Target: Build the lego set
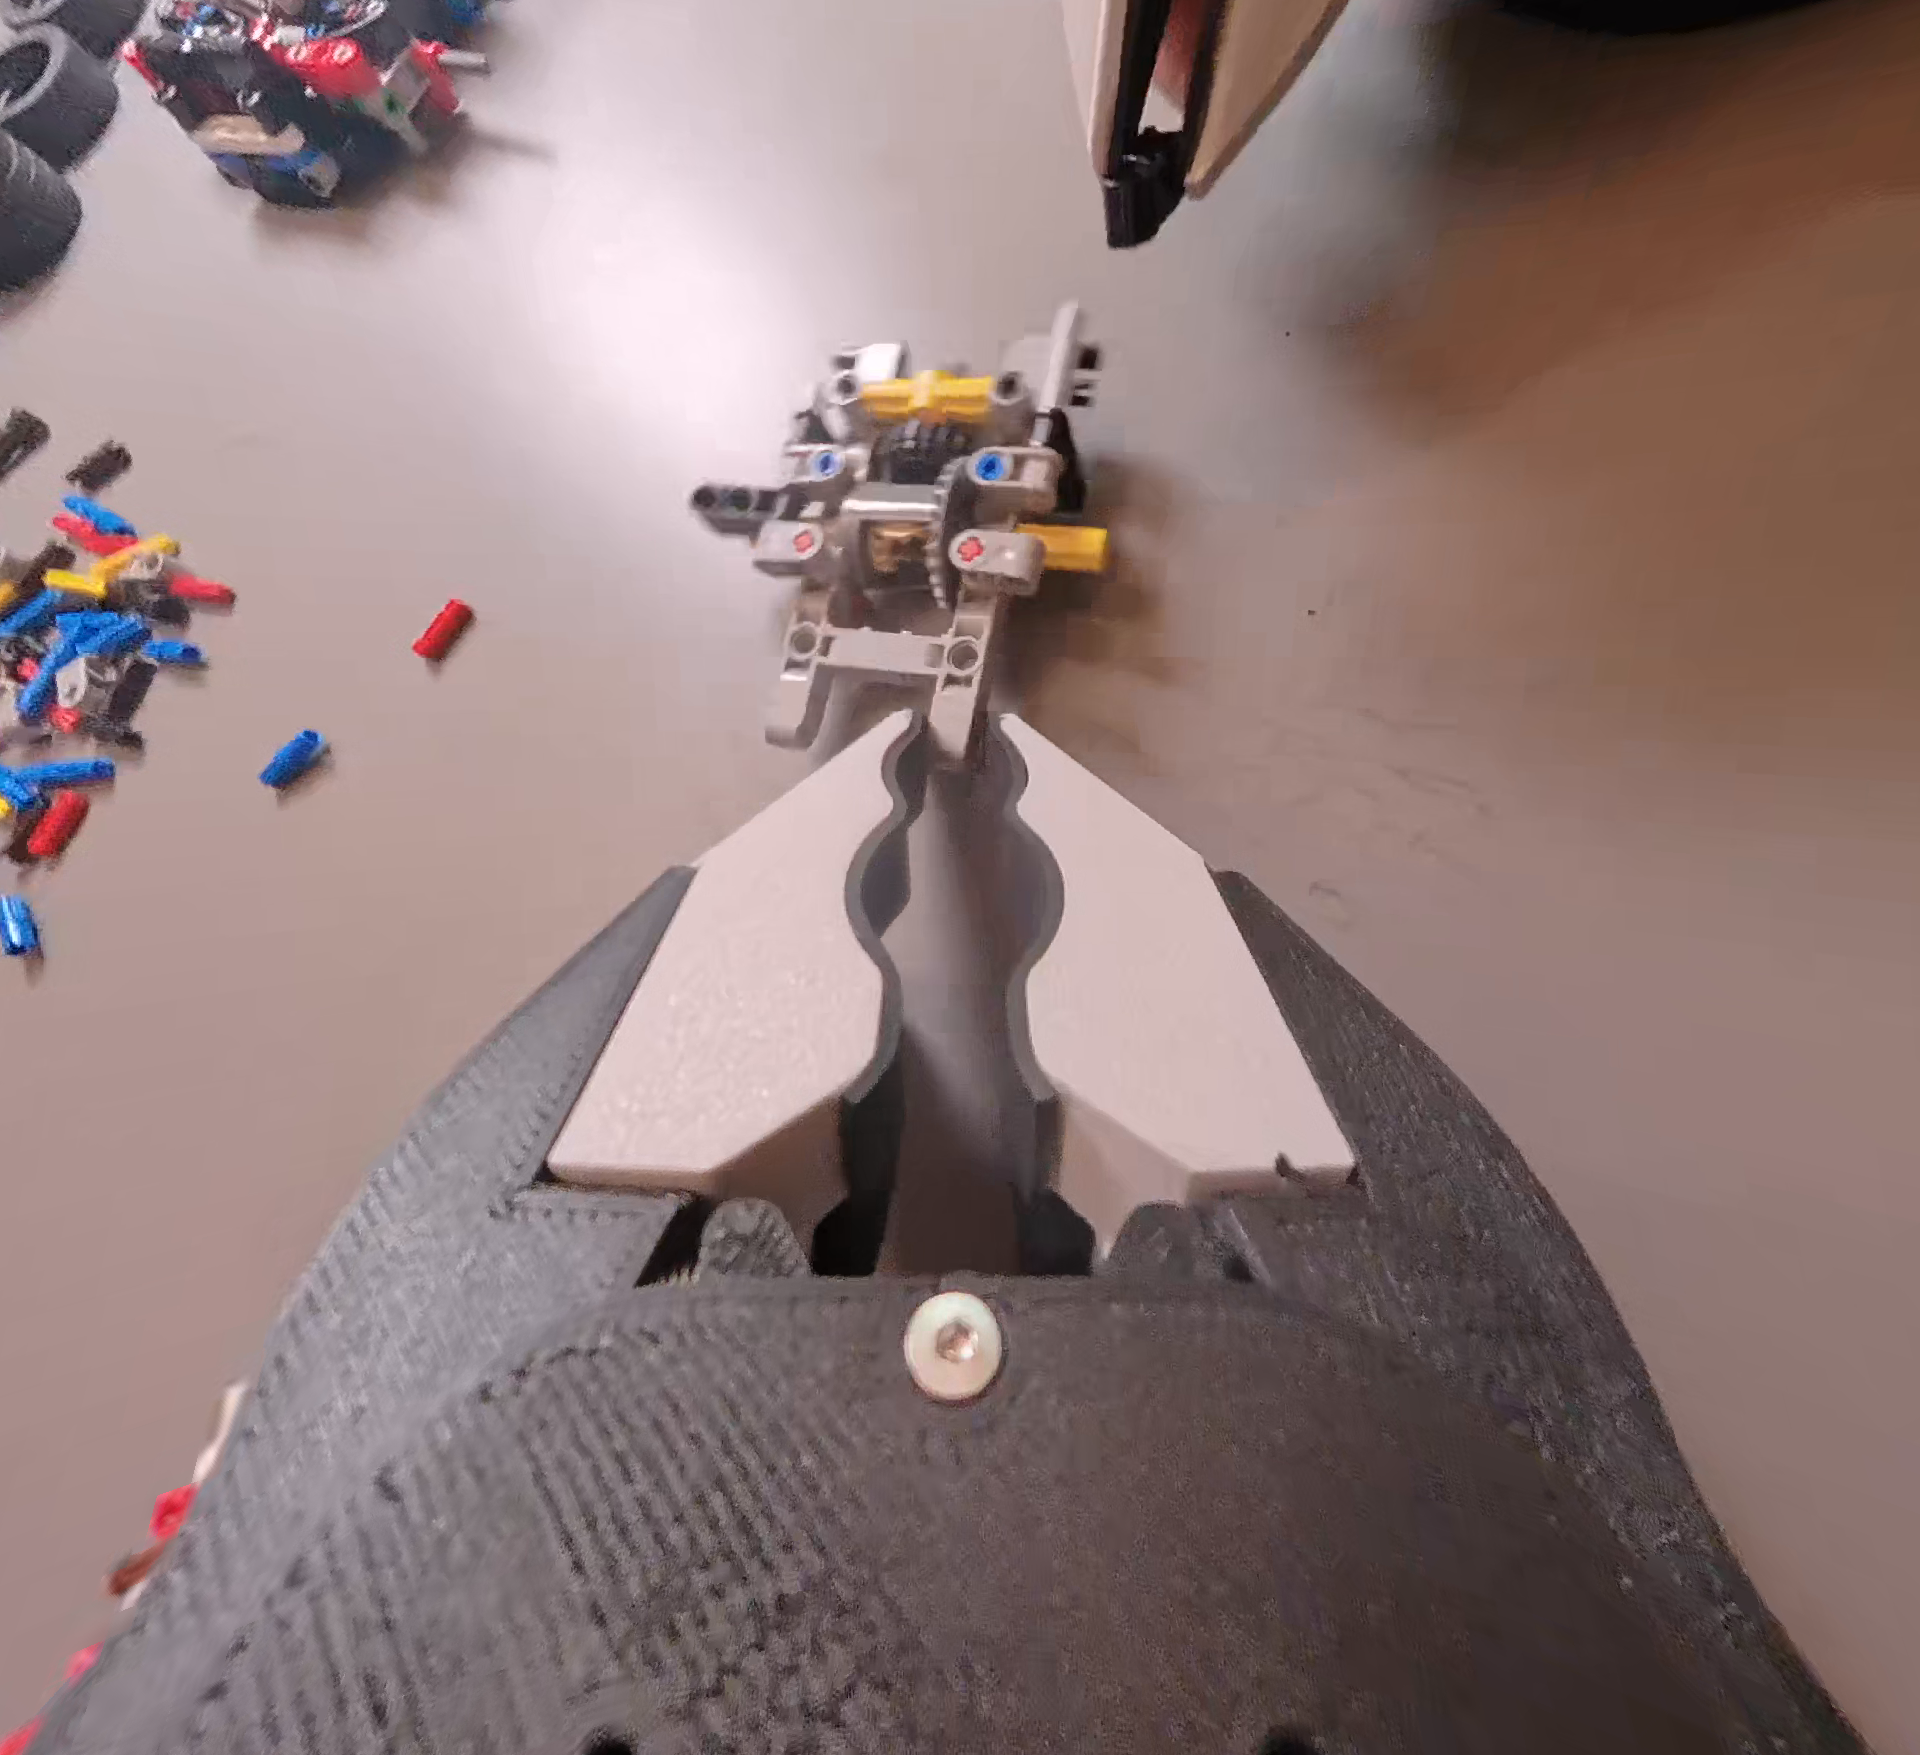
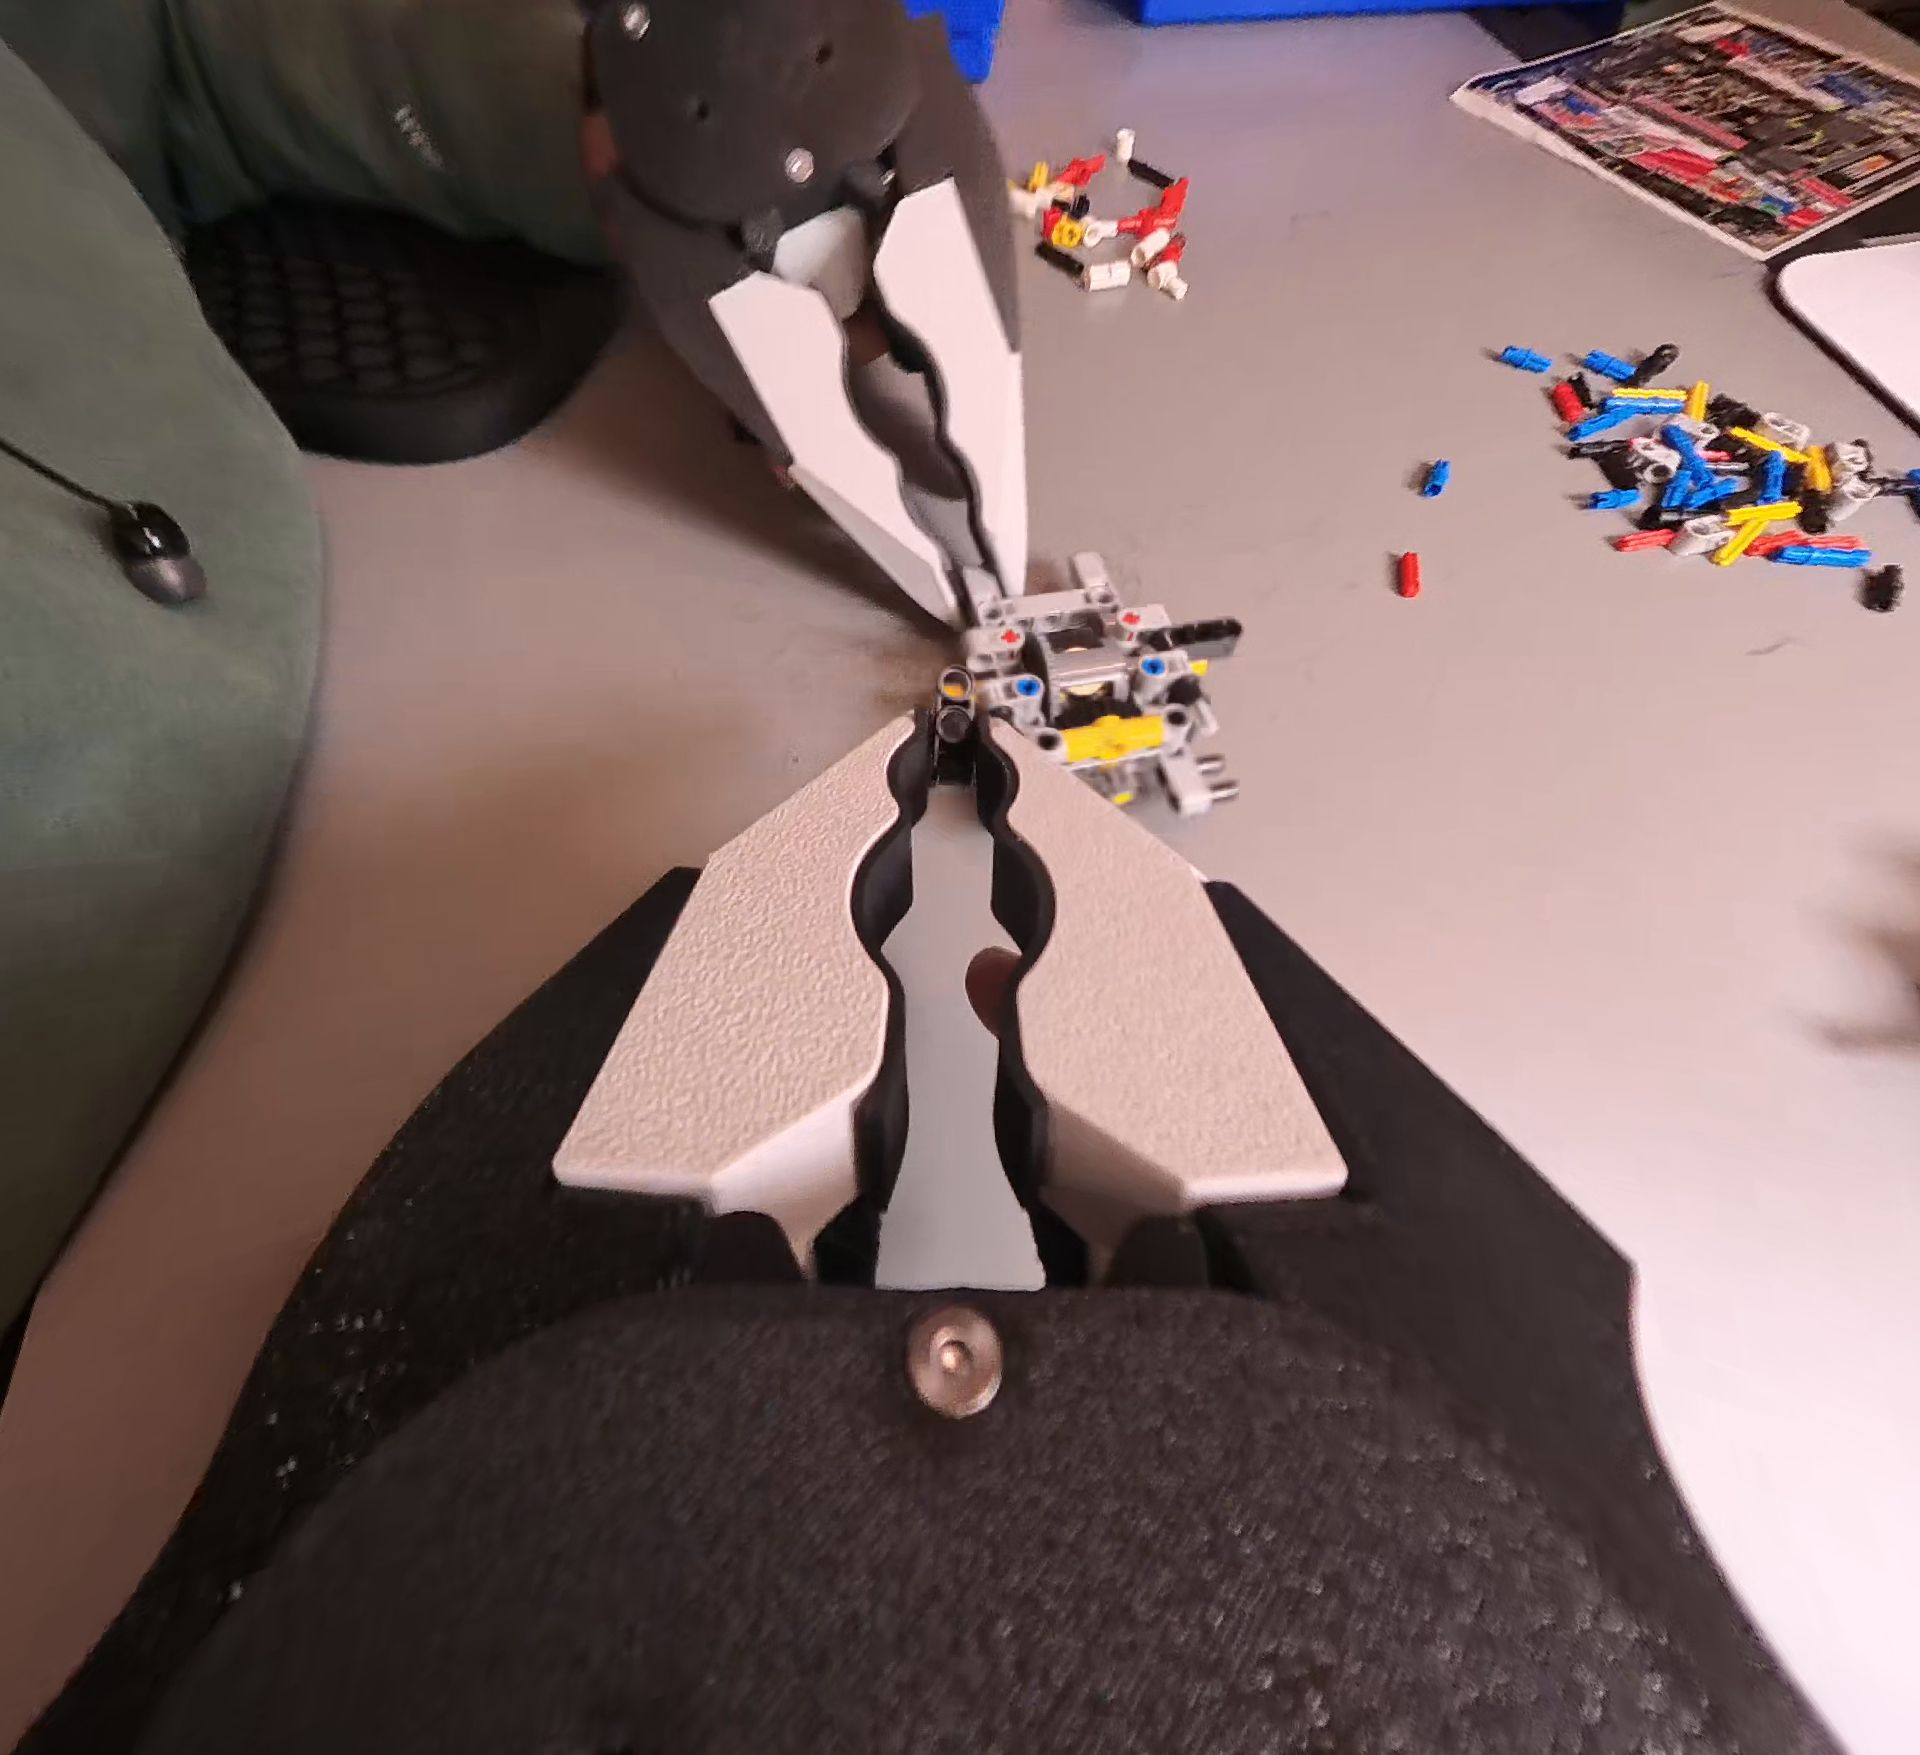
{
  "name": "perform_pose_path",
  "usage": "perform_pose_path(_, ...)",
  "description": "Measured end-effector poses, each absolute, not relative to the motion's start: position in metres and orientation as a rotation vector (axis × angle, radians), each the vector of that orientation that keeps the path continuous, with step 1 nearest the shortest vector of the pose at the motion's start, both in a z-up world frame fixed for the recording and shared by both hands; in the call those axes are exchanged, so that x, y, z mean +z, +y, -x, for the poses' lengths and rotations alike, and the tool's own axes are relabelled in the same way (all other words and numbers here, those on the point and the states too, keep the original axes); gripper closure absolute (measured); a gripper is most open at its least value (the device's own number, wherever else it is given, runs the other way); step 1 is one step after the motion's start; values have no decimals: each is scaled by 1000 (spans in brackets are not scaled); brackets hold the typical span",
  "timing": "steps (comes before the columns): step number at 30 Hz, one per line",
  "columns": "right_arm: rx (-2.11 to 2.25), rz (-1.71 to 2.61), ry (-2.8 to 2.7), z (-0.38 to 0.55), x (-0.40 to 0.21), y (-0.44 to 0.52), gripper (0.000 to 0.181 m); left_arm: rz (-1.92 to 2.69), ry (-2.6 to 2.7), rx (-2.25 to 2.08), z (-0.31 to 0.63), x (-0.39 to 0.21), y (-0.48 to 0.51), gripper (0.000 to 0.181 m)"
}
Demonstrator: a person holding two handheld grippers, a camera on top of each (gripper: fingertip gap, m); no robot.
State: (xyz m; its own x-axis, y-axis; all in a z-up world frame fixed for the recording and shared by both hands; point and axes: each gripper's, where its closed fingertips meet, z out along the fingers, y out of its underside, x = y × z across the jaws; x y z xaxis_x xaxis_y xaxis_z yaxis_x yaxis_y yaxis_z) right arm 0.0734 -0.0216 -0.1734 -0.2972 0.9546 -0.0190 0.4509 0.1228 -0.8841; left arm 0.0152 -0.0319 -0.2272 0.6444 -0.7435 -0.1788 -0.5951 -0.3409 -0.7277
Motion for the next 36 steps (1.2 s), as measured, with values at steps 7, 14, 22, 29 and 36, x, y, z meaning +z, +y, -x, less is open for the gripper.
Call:
perform_pose_path(7, 1350, 1450, -1683, -64, -158, -27, 175, 1950, 923, -594, -30, -192, -45, 169)
perform_pose_path(14, 1708, 1577, -1572, -49, -147, -47, 175, 1781, 832, -893, -45, -150, -46, 167)
perform_pose_path(22, 1671, 1550, -1622, -46, -150, -58, 175, 1798, 728, -1197, -53, -144, -53, 176)
perform_pose_path(29, 1517, 1492, -1612, -42, -152, -49, 174, 1847, 552, -1340, -47, -148, -45, 177)
perform_pose_path(36, 1137, 1239, -1687, -38, -156, -43, 156, 1859, 371, -1457, -35, -150, -35, 177)
